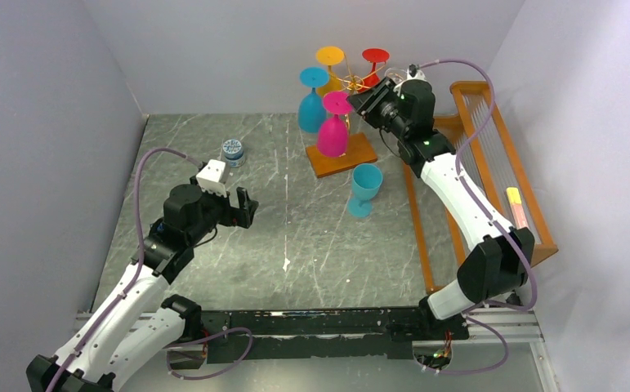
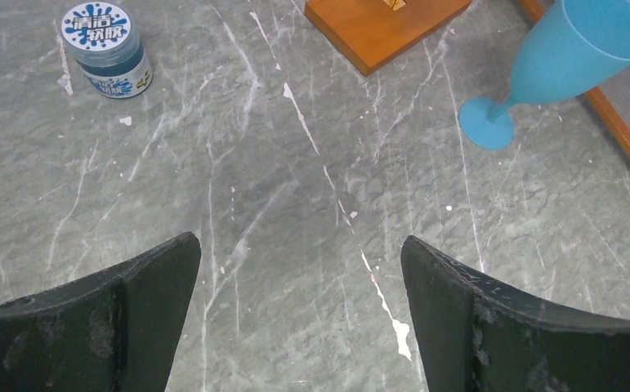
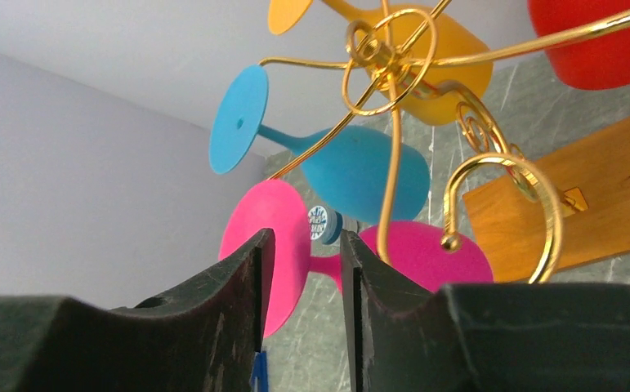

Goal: Take the wine glass off the wine glass rack
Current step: Pick up the wine glass from the wine rack.

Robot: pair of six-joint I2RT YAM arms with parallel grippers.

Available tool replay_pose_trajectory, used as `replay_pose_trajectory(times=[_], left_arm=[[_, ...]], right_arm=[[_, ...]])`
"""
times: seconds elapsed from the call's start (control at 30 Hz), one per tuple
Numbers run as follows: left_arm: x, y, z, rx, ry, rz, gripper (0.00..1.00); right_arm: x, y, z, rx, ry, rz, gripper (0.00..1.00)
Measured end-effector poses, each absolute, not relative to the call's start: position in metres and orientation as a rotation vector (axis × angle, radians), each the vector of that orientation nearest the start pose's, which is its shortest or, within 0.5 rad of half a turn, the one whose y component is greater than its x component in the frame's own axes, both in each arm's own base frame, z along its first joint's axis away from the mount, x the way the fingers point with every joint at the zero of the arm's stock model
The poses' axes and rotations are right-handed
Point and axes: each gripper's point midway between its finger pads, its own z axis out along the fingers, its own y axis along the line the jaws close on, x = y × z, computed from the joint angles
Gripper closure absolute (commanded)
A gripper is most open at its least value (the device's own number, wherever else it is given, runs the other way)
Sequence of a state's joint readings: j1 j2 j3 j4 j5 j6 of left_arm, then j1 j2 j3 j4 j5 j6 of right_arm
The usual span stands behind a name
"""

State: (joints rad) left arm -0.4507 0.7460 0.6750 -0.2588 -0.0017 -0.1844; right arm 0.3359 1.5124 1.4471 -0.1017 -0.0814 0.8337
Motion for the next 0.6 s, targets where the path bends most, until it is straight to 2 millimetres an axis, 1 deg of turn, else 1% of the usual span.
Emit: replay_pose_trajectory(times=[0.1, 0.2, 0.33, 0.4, 0.47, 0.6], left_arm=[[0.2647, -0.1370, 0.2145, 0.257, 1.911, -0.430, 0.03], [0.2646, -0.1374, 0.2144, 0.260, 1.911, -0.433, 0.03], [0.2644, -0.1381, 0.2139, 0.262, 1.913, -0.436, 0.03], [0.2645, -0.1381, 0.2138, 0.263, 1.913, -0.436, 0.03], [0.2645, -0.1381, 0.2138, 0.263, 1.913, -0.436, 0.03], [0.2644, -0.1382, 0.2138, 0.263, 1.913, -0.436, 0.03]], right_arm=[[0.4546, 0.2001, 0.3521, 0.403, 1.781, 0.943, 0.65], [0.4557, 0.1998, 0.3549, 0.404, 1.773, 0.969, 0.67], [0.4531, 0.2046, 0.3593, 0.388, 1.768, 1.013, 0.65], [0.4519, 0.2061, 0.3596, 0.383, 1.771, 1.024, 0.62], [0.4514, 0.2071, 0.3582, 0.379, 1.778, 1.028, 0.62], [0.4527, 0.2081, 0.3539, 0.380, 1.795, 1.024, 0.68]])
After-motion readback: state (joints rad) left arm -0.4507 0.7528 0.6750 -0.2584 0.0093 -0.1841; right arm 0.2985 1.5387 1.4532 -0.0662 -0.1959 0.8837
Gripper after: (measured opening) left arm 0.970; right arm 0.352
